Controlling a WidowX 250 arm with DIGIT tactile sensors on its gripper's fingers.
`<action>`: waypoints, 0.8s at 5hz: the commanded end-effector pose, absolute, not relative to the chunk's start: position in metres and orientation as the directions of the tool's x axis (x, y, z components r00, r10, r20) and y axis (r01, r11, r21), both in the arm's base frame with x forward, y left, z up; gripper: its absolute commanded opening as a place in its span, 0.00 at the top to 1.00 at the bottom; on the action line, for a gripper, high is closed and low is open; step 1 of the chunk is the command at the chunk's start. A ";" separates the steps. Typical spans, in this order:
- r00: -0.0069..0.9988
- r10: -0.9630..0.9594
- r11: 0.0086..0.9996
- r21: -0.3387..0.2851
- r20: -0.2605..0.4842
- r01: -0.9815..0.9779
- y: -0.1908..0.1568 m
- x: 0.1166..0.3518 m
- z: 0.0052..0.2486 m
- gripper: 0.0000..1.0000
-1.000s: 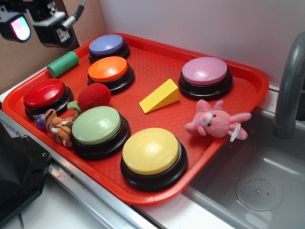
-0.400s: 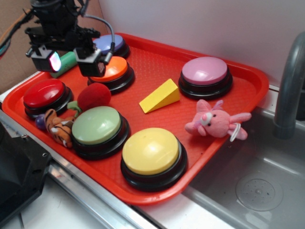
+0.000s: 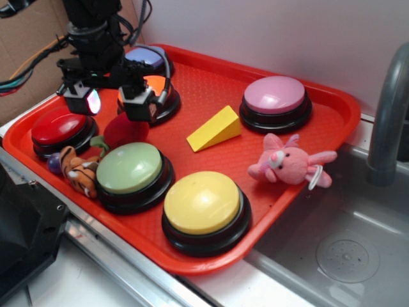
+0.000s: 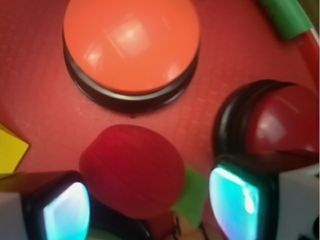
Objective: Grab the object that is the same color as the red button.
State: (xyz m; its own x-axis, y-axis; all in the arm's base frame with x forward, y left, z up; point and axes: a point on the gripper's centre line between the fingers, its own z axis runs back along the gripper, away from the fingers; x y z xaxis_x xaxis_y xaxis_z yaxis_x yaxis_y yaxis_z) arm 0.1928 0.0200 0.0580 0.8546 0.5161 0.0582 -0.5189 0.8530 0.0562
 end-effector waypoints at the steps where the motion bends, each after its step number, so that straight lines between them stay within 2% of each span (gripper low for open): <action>1: 0.866 0.495 0.864 0.068 0.069 -0.500 0.018 0.196 0.045 0.00; 2: 0.853 0.515 0.841 0.139 0.089 -0.522 0.014 0.198 0.038 0.00; 3: 0.850 0.520 0.836 0.154 0.085 -0.527 0.010 0.200 0.032 0.43; 4: 0.844 0.531 0.830 0.155 0.079 -0.536 0.011 0.200 0.029 1.00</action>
